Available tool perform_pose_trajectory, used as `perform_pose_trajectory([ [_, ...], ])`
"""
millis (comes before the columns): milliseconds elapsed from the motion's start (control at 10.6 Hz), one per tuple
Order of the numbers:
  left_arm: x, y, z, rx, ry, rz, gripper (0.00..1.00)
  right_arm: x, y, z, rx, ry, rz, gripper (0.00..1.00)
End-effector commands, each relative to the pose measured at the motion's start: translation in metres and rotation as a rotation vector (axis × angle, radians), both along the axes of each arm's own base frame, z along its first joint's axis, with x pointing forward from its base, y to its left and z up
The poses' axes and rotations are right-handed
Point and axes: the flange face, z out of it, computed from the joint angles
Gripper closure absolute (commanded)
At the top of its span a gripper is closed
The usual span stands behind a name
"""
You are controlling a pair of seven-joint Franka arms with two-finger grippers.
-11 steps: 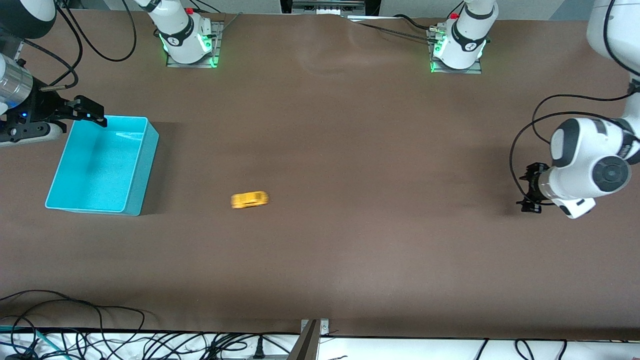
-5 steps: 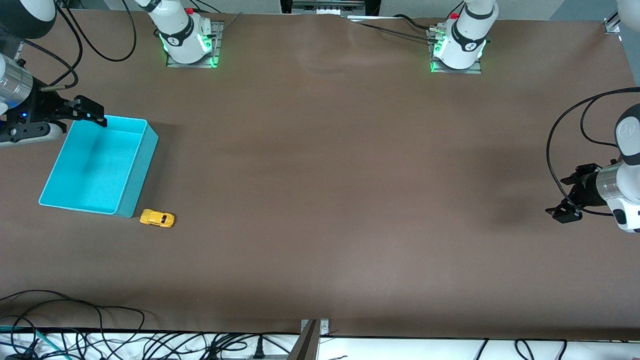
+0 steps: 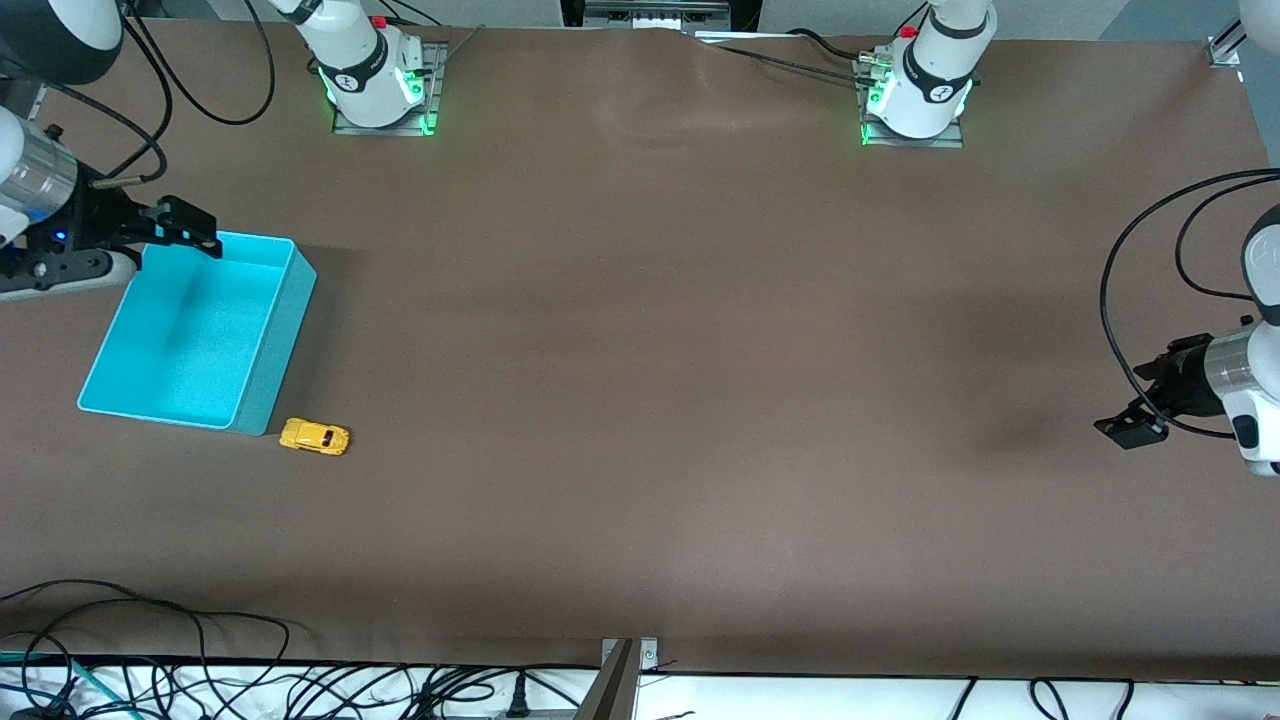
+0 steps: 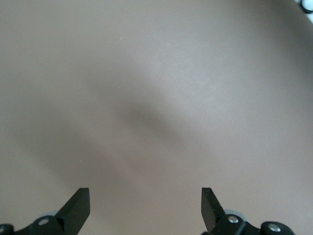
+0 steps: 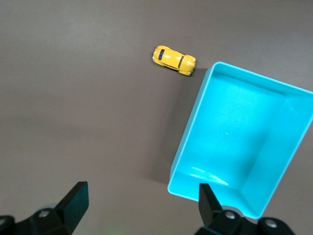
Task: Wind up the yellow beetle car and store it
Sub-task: 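Move the right gripper from the bin toward the yellow car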
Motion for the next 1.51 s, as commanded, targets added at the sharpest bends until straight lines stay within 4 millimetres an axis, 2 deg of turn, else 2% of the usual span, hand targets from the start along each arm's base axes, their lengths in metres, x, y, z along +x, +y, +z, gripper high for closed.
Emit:
perform_pose_trajectory([
  [0, -0.008, -0.02, 0.042, -0.012, -0.036, -0.163, 0.0, 0.013, 0.009, -0.015, 0.027, 0.003, 0.022, 0.0],
  [189, -0.014, -0.041, 0.065, -0.012, -0.048, -0.218, 0.0, 0.027, 0.015, -0.033, 0.027, 0.009, 0.049, 0.0],
  [378, -0.019, -0.06, 0.087, -0.031, -0.062, -0.307, 0.0, 0.058, 0.025, -0.052, 0.046, 0.012, 0.214, 0.0],
  [473, -0.023, -0.067, 0.092, -0.036, -0.049, -0.332, 0.0, 0.066, 0.027, -0.064, 0.053, 0.025, 0.264, 0.0],
  [568, -0.024, -0.07, 0.086, -0.044, -0.035, -0.386, 0.0, 0.07, 0.03, -0.077, 0.056, 0.03, 0.328, 0.0],
  [662, -0.025, -0.071, 0.077, -0.052, -0.016, -0.426, 0.0, 0.075, 0.033, -0.085, 0.05, 0.022, 0.387, 0.0],
  [851, -0.025, -0.064, 0.074, -0.041, -0.011, -0.416, 0.0, 0.085, 0.027, -0.113, 0.04, 0.014, 0.598, 0.0],
  [1041, -0.024, -0.041, 0.076, -0.08, -0.028, -0.377, 0.0, 0.083, 0.019, -0.151, 0.018, -0.043, 0.751, 0.0],
  [1135, -0.023, -0.04, 0.075, -0.103, -0.033, -0.368, 0.0, 0.085, 0.01, -0.168, 0.015, -0.076, 0.859, 0.0],
  [1419, -0.022, -0.039, 0.071, -0.096, -0.026, -0.371, 0.0, 0.094, 0.01, -0.217, -0.005, -0.145, 1.166, 0.0],
])
